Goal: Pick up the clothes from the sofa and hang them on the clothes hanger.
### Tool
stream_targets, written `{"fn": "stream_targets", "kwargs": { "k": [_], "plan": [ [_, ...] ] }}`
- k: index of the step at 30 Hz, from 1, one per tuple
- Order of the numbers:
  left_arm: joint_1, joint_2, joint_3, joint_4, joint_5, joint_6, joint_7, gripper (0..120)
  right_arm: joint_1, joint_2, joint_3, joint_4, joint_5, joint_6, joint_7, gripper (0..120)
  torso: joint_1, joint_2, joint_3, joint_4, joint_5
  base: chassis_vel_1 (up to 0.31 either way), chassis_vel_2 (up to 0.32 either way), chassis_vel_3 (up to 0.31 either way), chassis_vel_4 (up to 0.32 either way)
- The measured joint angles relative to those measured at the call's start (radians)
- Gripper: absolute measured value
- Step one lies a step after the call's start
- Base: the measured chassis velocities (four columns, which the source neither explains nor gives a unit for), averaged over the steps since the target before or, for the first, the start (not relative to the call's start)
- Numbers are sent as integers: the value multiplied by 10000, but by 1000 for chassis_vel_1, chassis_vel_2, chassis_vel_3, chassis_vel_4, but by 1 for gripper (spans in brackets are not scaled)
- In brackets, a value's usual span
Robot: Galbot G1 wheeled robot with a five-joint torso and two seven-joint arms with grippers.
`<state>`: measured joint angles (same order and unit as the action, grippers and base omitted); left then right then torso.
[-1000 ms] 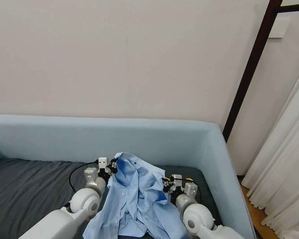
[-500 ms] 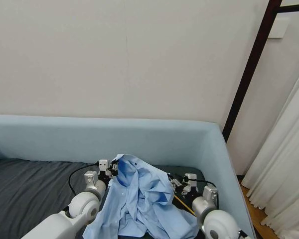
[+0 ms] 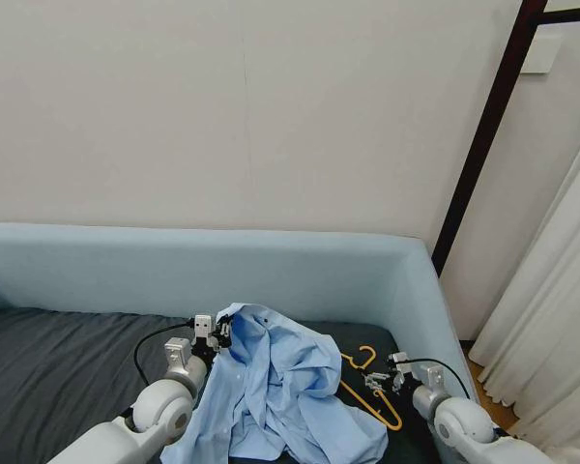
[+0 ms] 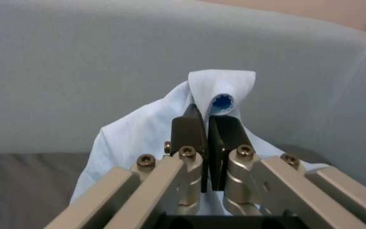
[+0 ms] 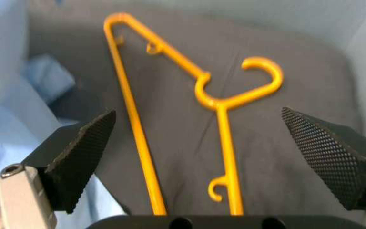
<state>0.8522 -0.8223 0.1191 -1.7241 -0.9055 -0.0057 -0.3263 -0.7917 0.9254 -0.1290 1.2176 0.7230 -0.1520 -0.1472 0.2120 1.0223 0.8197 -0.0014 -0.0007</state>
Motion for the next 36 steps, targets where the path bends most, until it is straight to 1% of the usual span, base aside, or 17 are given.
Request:
{"fn": "stream_targets", "kwargs": {
  "k": [1,4,5,8,11,13,14,18,19,23,24,27,29,30,32,33,36],
  "plan": [
    [0,0,0,0,0,0,0,0,0,0,0,0,0,0,0,100,0,0,0,0,0,0,0,0,0],
    [203,122,-67,-210,-2,-10,0,0,253,376,-175,-864,-476,444,-496,100,-1,1,-1,0,-4,0,0,0,0],
    [203,122,-67,-210,-2,-10,0,0,253,376,-175,-864,-476,444,-496,100,-1,1,-1,0,-4,0,0,0,0],
    [401,235,-160,-383,1,-39,0,0,587,794,-242,-1668,-618,644,-687,100,-1,0,-1,5,-1,0,0,0,0],
    [517,345,-206,-521,0,-53,10,0,833,1016,-273,-2264,-682,759,-850,96,0,0,0,3,-2,0,0,0,0],
    [584,415,-245,-634,0,-71,22,0,1006,1163,-285,-2724,-714,814,-988,87,0,0,0,2,-2,0,0,0,0],
    [584,415,-245,-634,0,-71,22,0,1006,1163,-285,-2724,-714,814,-988,87,0,0,0,2,-2,0,0,0,0],
    [668,497,-281,-798,0,-78,26,0,1145,1342,-310,-3309,-804,833,-1218,68,0,0,-1,1,-3,0,0,0,0],
    [668,497,-281,-798,0,-78,26,0,1145,1342,-310,-3309,-804,833,-1218,68,0,0,-1,1,-3,0,0,0,0],
    [718,587,-286,-915,-25,-86,27,0,1144,1463,-320,-3591,-780,672,-1284,50,0,0,-1,0,-2,0,0,0,0],
    [718,587,-286,-915,-25,-86,27,0,1144,1463,-320,-3591,-780,672,-1284,50,0,0,-1,0,-2,0,0,0,0],
    [730,627,-288,-929,-174,-105,9,0,1144,1509,-283,-3664,-631,583,-1284,36,0,0,-1,0,-2,0,0,0,0],
    [743,634,-299,-924,-178,-111,9,0,1144,1510,-280,-3683,-608,560,-1288,34,0,0,-1,0,-2,0,0,0,0],
    [784,642,-324,-921,-178,-117,5,0,1143,1510,-274,-3722,-599,541,-1300,27,0,0,-1,1,-2,0,0,0,0],
    [876,646,-366,-935,-150,-133,6,0,1144,1510,-213,-3777,-557,502,-1311,18,0,0,-1,2,-2,0,0,0,0],
    [876,646,-366,-935,-150,-133,6,0,1144,1510,-213,-3777,-557,502,-1311,18,0,0,-1,2,-2,0,0,0,0],
    [1021,640,-415,-991,-64,-150,14,0,1112,1487,-155,-3746,-435,427,-1300,5,0,0,-2,3,-1,0,0,0,0]
  ]
}}
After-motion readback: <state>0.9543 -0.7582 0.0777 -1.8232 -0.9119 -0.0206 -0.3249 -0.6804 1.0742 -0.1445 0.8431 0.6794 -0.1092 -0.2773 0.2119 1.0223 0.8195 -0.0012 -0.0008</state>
